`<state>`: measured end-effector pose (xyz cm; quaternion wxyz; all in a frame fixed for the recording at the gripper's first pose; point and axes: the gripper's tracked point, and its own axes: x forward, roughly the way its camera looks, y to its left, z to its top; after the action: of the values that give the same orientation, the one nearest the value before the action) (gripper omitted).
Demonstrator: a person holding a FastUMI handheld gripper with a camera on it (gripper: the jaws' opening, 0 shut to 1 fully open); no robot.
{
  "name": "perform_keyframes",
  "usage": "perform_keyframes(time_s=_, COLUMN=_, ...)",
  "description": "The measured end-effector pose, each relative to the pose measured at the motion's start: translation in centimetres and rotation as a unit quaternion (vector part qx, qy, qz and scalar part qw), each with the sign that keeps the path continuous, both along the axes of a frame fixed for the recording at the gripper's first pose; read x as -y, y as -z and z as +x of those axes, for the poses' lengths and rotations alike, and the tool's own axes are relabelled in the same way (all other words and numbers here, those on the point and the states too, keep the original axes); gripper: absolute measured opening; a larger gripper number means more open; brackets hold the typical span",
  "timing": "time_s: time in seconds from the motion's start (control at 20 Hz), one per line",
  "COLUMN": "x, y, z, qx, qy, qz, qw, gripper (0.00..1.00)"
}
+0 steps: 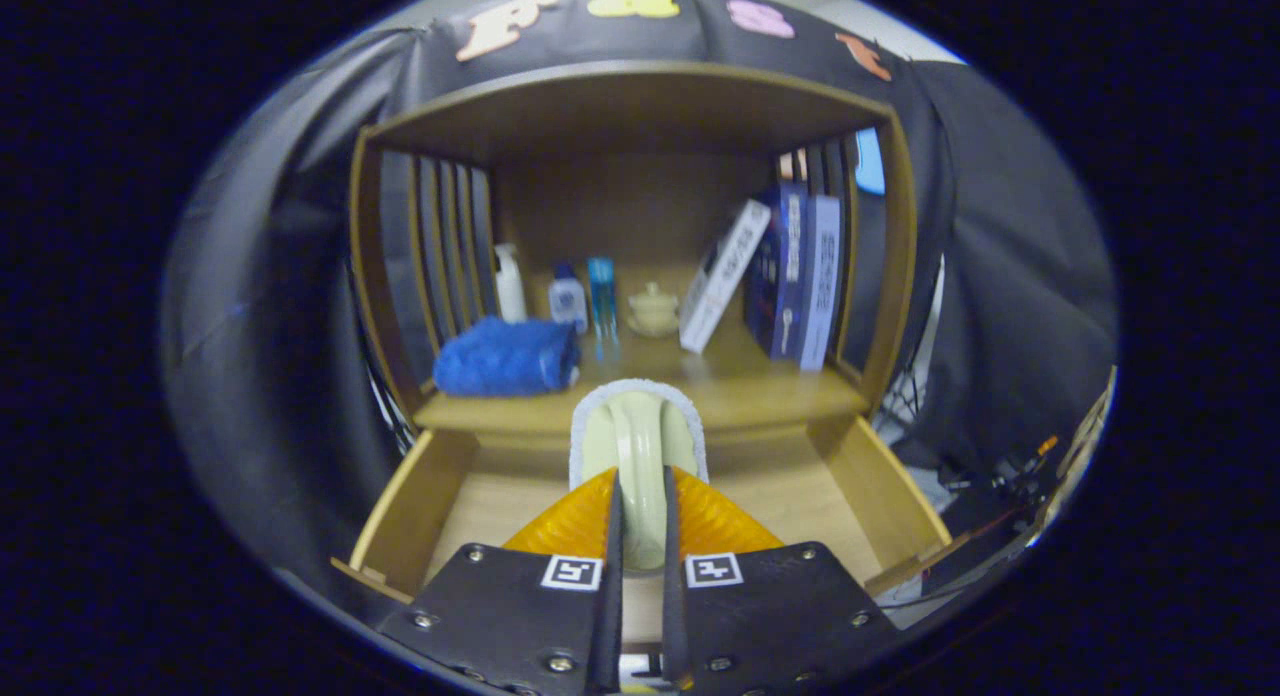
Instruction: Pull open the drawer, take out the items inside it, and place them on the countertop above the cabinet.
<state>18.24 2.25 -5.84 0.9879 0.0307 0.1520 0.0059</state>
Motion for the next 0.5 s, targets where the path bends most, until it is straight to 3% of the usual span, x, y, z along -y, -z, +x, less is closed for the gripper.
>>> perform_keyframes(time_s=0.1, x=-0.8, y=-4.3, z=-0.1, qx=0.047, qy=-0.001, qz=0.022, qw=0.999, gripper=0.16)
perform_keyframes(time_s=0.2, x=-0.3, y=-5.2, z=-0.2, qx=0.045, qy=-0.002, qz=0.004, qw=0.999, gripper=0.16)
perform_keyframes(time_s=0.5, x=-0.7, y=-8.1, z=5.7, qx=0.066, qy=0.007, qz=-0.014, qw=0.998, gripper=0.16)
